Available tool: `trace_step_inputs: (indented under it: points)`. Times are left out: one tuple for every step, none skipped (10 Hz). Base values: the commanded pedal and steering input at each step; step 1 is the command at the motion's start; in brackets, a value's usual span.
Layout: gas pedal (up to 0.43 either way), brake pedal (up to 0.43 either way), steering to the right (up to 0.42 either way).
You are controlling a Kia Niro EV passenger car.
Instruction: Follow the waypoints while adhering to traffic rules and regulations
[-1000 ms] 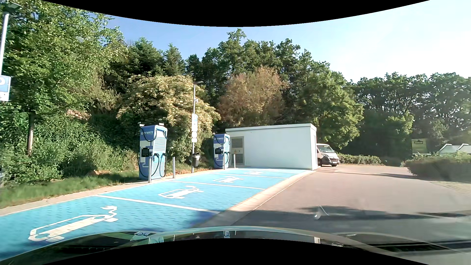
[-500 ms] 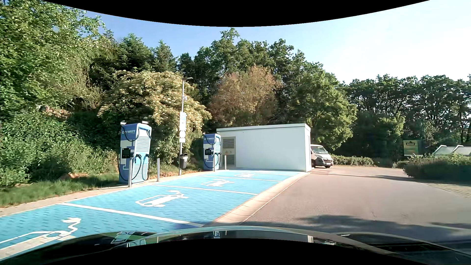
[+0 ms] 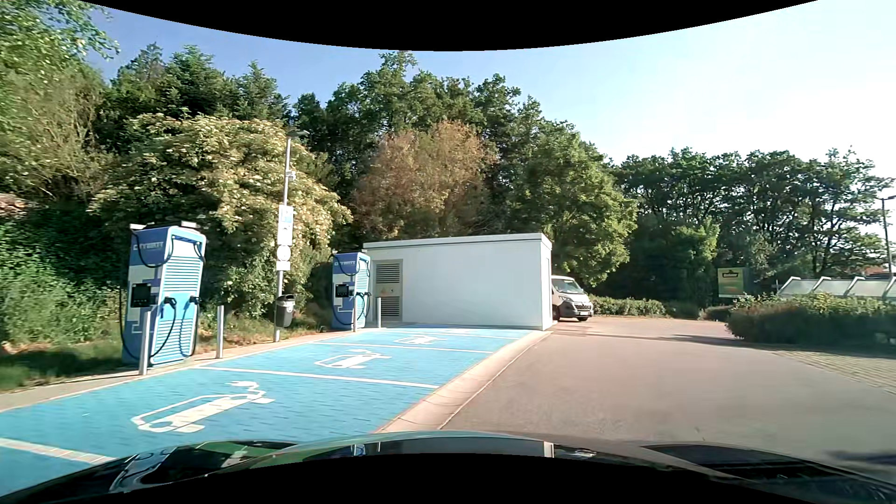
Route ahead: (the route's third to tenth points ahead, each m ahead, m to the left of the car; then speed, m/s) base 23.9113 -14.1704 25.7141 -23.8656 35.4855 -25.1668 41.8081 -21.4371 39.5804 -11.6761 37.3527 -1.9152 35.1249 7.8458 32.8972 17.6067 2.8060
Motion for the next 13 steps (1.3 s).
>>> trace_step_inputs:
  points:
    - [0.319, 0.0, 0.403]
    - [0.319, 0.0, 0.403]
    - [0.319, 0.0, 0.401]
    - [0.311, 0.0, 0.396]
    - [0.287, 0.0, 0.388]
    - [0.26, 0.0, 0.379]
    - [0.26, 0.0, 0.372]
    - [0.248, 0.0, 0.363]
    - [0.24, 0.0, 0.345]
    - [0.22, 0.0, 0.314]
    - [0.209, 0.0, 0.278]
    - [0.197, 0.0, 0.236]
    - [0.177, 0.0, 0.195]
